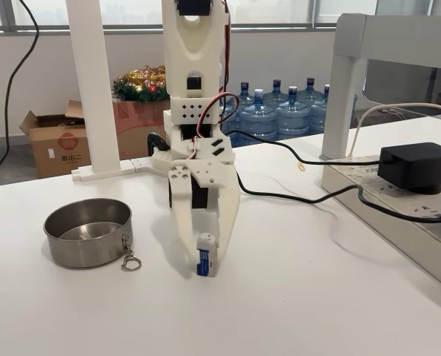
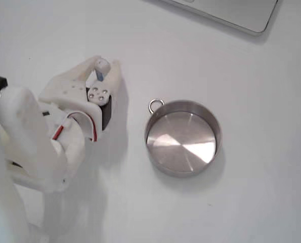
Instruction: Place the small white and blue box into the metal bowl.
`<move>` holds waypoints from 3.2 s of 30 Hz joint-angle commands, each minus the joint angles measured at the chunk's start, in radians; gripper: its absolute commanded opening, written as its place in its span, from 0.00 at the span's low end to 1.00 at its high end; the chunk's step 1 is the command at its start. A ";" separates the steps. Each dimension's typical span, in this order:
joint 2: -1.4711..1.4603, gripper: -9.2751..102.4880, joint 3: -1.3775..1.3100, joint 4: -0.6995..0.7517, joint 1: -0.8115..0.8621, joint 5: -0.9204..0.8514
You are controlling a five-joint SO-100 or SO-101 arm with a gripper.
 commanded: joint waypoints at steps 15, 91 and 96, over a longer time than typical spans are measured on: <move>0.008 0.05 0.005 -0.021 0.023 0.063; 0.960 0.05 0.431 0.121 -0.302 -1.477; 1.358 0.05 0.433 0.649 -0.367 -1.585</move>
